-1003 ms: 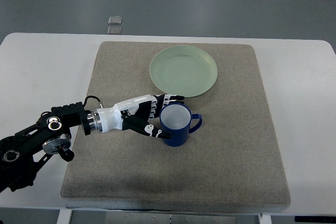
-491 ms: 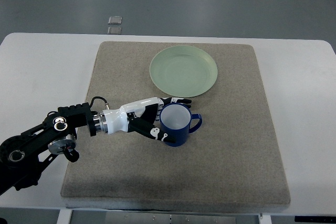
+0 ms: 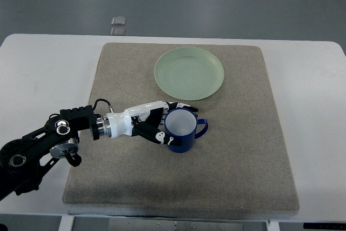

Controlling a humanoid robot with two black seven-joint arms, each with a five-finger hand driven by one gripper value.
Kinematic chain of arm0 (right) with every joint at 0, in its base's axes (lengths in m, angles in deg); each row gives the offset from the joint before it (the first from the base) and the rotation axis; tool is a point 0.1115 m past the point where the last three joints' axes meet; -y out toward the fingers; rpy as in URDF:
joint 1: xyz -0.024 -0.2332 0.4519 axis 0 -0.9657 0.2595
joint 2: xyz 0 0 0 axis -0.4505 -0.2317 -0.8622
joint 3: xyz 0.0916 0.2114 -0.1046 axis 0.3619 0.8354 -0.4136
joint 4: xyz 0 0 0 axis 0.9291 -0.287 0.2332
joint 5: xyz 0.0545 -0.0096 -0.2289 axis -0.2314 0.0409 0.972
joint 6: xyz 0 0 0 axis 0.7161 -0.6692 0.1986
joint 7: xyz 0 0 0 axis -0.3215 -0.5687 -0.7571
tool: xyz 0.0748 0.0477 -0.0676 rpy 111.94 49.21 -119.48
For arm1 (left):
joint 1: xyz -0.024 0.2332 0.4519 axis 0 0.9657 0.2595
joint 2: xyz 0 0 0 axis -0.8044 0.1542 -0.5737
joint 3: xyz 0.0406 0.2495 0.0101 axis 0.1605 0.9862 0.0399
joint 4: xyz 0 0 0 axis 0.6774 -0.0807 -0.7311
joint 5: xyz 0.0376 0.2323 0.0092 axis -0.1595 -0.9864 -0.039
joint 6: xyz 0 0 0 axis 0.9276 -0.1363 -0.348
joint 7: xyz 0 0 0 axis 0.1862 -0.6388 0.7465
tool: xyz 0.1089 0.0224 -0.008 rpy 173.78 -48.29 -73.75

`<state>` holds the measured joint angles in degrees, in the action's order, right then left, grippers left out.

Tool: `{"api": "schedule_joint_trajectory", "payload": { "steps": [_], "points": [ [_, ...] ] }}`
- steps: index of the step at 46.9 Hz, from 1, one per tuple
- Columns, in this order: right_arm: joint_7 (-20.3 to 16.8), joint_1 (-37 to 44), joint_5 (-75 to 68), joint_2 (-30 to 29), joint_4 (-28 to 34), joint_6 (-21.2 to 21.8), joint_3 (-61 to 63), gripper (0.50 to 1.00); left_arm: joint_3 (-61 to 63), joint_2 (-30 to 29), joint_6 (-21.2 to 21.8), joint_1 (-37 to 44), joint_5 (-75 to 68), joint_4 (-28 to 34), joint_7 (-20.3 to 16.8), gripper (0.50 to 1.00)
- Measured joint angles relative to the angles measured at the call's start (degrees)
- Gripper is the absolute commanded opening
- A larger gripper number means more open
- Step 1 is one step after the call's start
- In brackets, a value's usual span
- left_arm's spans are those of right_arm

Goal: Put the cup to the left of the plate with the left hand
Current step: 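Close the left hand fingers around the blue mug, then lift the blue mug and carry it past the plate's near side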

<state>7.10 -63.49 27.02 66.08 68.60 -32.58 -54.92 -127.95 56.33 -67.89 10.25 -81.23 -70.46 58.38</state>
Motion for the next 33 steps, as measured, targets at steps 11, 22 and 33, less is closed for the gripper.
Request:
{"api": "schedule_joint_trajectory", "payload": {
  "steps": [11, 22, 33],
  "points": [
    [0.0, 0.0, 0.0, 0.0, 0.0, 0.0, 0.0, 0.932, 0.0, -0.02, 0.08, 0.0, -0.14, -0.2, -0.02, 0.681],
    [0.0, 0.0, 0.0, 0.0, 0.0, 0.0, 0.0, 0.932, -1.74, -0.35, 0.35, -1.01, 0.26, -1.02, -0.33, 0.615],
    [0.01, 0.0, 0.0, 0.0, 0.0, 0.0, 0.0, 0.932, -13.75, -2.37, 0.58, -2.08, 0.57, -0.08, -0.4, 0.501]
  ]
}}
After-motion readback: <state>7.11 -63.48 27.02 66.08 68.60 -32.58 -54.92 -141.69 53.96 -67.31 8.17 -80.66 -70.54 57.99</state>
